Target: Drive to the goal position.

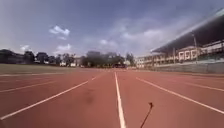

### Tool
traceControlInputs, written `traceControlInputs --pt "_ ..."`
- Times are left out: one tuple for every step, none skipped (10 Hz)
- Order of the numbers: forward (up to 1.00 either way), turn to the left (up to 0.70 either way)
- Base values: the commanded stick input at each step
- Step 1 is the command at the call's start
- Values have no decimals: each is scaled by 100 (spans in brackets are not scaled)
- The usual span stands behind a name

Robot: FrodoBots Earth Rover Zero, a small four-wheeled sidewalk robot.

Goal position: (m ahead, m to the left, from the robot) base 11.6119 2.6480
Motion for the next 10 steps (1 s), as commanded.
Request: traceControlInputs --pt "70 0" --pt "70 0" --pt "70 0" --pt "70 0" --pt "70 0" --pt "70 0" --pt "70 0" --pt "70 0" --pt "70 0" --pt "70 0"
